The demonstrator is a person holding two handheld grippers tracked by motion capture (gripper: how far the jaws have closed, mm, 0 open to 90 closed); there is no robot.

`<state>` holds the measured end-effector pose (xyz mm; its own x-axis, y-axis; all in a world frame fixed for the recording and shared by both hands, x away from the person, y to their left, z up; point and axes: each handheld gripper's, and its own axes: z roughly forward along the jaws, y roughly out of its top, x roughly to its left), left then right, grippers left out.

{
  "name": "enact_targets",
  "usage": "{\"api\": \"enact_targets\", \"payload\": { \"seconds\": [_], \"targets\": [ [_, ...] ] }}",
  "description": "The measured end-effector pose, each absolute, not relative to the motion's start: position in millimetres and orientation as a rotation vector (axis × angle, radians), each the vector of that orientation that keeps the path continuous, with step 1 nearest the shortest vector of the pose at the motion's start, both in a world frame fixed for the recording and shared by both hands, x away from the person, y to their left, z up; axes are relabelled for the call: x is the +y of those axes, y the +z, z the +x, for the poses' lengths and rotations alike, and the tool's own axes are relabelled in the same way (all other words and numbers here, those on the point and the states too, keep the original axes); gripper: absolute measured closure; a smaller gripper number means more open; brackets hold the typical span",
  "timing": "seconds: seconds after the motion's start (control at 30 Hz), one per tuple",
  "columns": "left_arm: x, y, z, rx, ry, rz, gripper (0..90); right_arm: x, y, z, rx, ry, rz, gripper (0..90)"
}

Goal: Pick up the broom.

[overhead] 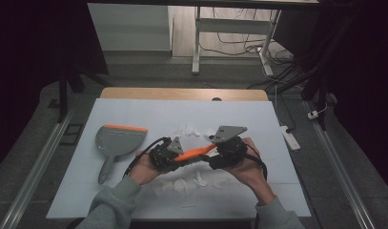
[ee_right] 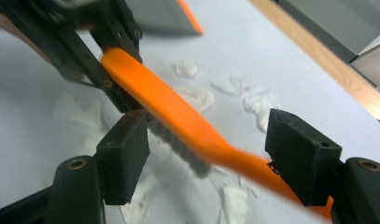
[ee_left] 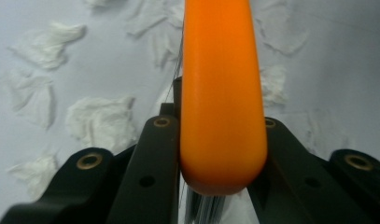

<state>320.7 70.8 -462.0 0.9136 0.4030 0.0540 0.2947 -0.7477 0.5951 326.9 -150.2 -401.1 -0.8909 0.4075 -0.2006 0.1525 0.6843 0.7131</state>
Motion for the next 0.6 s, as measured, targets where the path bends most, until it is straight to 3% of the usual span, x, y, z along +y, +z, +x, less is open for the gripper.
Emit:
{"api": "enact_targets", "payload": {
  "seconds": [0.43, 0.57, 0.6],
  "targets": [
    [61, -459, 313, 0.373, 0.234, 2.527, 79.0, -135, -428, 332, 2.762, 0.831, 0.294, 36.2],
    [58, -459, 310, 0.337, 0.242, 2.541, 79.0, -134, -432, 334, 2.795, 0.807, 0.270, 44.0],
    [58, -459, 310, 0.331, 0.241, 2.541, 79.0, -134, -435, 334, 2.821, 0.777, 0.251, 50.3]
  ]
}}
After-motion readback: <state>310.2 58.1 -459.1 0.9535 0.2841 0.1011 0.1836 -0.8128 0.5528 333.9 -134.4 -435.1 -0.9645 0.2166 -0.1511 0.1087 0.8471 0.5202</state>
